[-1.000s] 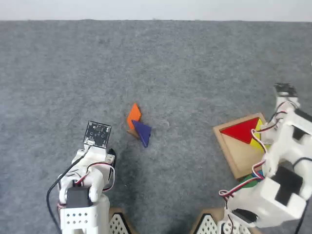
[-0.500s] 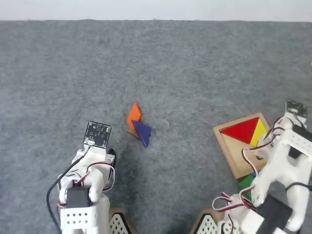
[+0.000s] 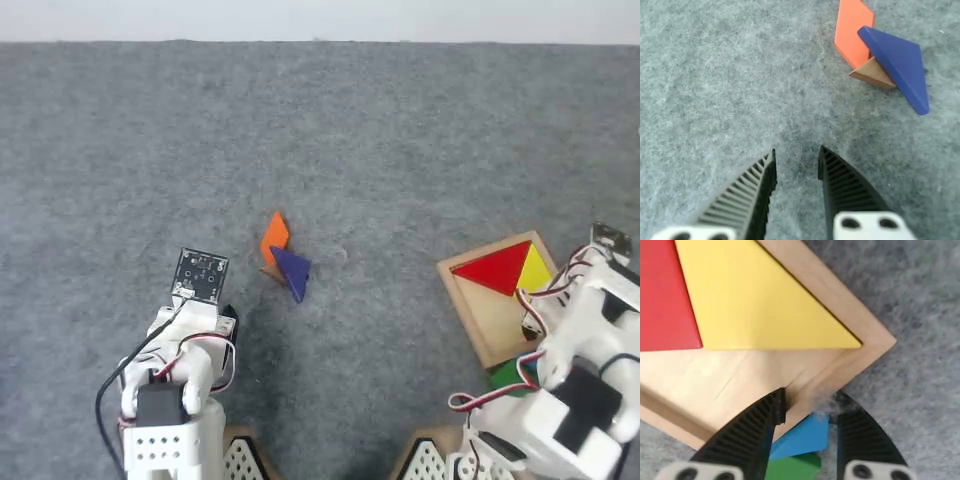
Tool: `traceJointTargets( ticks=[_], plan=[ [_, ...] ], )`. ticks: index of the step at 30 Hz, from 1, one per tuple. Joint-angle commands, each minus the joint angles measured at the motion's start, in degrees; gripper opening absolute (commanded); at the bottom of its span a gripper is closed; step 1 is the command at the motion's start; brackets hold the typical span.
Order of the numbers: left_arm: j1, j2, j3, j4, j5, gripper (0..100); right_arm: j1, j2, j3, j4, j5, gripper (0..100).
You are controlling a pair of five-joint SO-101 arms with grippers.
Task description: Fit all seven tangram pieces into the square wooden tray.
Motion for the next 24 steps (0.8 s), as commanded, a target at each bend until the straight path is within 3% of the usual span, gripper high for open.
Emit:
traceJointTargets(
  ticks=[1,9,16,19,24],
  plan=[
    [-0.3,-0.9,-0.4,0.2,-0.7,13,0.0,2.6,-3.3,-1.4,0.2,15.4],
    [-0.3,-0.9,-0.4,0.2,-0.7,13,-5.8,2.9,-8.4,1.2,4.3,1.0],
    [-0.3,-0.9,-0.4,0.2,-0.7,13,-8.6,2.9,-11.2,2.0,5.6,0.6],
    [-0.3,-0.9,-0.4,0.2,-0.7,13,-13.2,2.9,-12.8,2.2,11.3,0.6],
    [-0.3,-0.9,-0.4,0.2,-0.7,13,-25.8,2.9,-14.8,2.1,14.5,0.6]
  ],
)
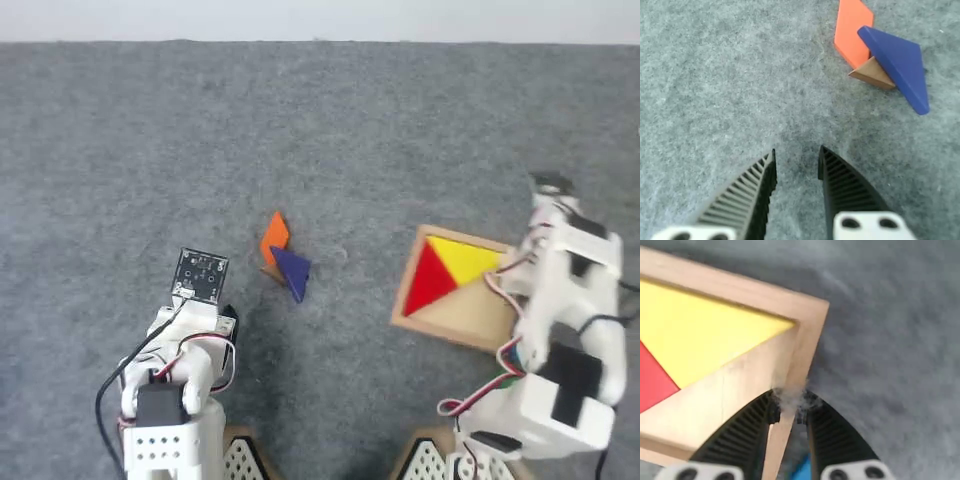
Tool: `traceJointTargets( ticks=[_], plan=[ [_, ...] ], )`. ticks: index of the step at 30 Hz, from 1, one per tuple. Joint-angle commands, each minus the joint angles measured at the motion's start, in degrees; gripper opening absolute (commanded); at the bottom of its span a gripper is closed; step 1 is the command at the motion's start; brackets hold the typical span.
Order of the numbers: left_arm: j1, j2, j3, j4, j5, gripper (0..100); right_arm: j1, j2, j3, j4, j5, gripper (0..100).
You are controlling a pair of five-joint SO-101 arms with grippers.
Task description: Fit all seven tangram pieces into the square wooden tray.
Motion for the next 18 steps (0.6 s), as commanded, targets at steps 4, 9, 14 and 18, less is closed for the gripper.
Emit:
traceJointTargets(
  ticks=[4,9,14,18],
  plan=[
    [-0.3,-0.9,-0.4,0.2,-0.7,13,-19.9,-0.3,-4.8,0.1,4.3,0.6],
    [-0.3,-0.9,-0.4,0.2,-0.7,13,-23.0,0.6,-8.7,0.2,2.6,0.6],
    [-0.3,-0.9,-0.4,0.2,-0.7,13,-22.5,7.7,-15.8,0.7,-3.7,0.6],
    [-0.3,-0.9,-0.4,0.2,-0.7,13,-22.5,14.3,-19.6,0.7,-7.8,0.6]
  ],
)
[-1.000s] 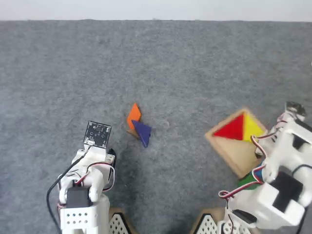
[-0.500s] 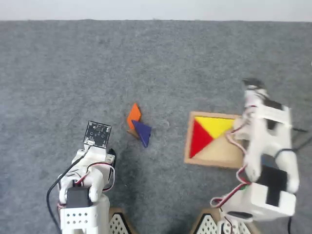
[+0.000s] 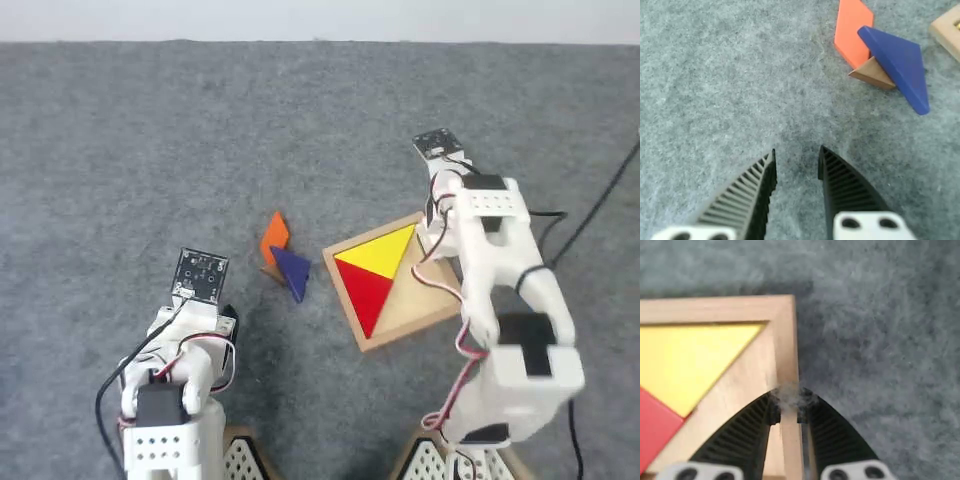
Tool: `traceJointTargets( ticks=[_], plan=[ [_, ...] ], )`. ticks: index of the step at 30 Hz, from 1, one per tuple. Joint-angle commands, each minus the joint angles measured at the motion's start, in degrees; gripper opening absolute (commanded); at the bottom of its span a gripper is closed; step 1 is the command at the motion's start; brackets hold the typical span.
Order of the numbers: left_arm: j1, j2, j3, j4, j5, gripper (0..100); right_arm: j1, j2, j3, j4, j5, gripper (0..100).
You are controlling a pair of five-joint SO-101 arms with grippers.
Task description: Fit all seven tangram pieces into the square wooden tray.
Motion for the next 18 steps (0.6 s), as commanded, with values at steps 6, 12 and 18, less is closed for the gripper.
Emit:
traceJointTargets(
  ticks=[6,12,18],
  plan=[
    [-0.3,-0.9,-0.4,0.2,-0.7,13,-0.2,2.1,-6.2,0.2,-4.5,0.6],
    [-0.3,-0.9,-0.4,0.2,-0.7,13,-0.5,-2.4,-2.4,0.4,-6.8,15.7],
    [-0.3,-0.9,-0.4,0.2,-0.7,13,-0.4,-7.2,0.7,-0.1,-8.6,15.4]
  ],
)
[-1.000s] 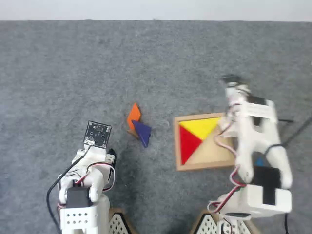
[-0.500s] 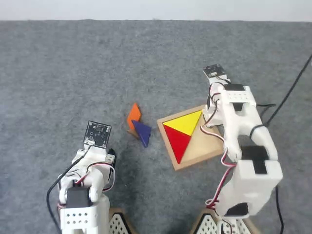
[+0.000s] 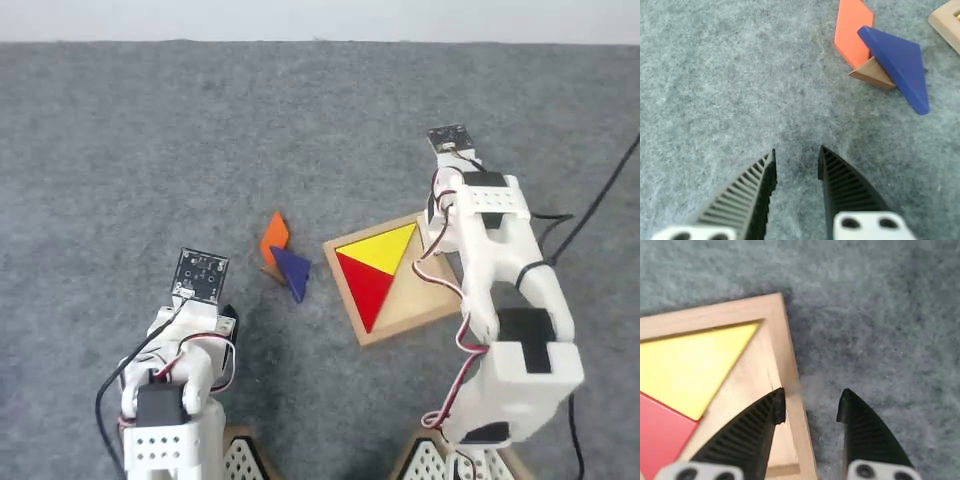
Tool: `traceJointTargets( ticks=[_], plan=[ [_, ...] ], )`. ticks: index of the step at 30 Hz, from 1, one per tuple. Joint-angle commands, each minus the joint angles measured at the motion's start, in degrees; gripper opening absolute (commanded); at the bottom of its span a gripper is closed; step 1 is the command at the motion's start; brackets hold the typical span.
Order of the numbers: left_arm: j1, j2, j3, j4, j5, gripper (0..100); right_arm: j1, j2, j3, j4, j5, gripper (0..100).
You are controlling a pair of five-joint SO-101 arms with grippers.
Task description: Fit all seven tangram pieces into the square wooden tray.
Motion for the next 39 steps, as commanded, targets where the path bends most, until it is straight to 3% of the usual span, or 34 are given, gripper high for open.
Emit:
traceJointTargets(
  ticks=[1,19,24,28,39],
  plan=[
    [-0.3,-0.9,-0.4,0.2,-0.7,13,-0.5,-7.5,1.8,-0.2,-1.1,13.8],
    [-0.3,-0.9,-0.4,0.2,-0.7,13,8.0,-29.1,20.1,-3.0,1.6,11.6],
    [-0.3,-0.9,-0.4,0.2,-0.7,13,10.4,-32.7,21.3,5.0,4.4,11.7],
    [-0.3,-0.9,-0.4,0.2,-0.7,13,14.9,-32.2,22.0,5.7,4.4,11.7],
    [0.0,-0.9,-0.4,0.1,-0.4,13,13.3,-32.9,34.8,-8.2,1.1,11.7]
  ],
)
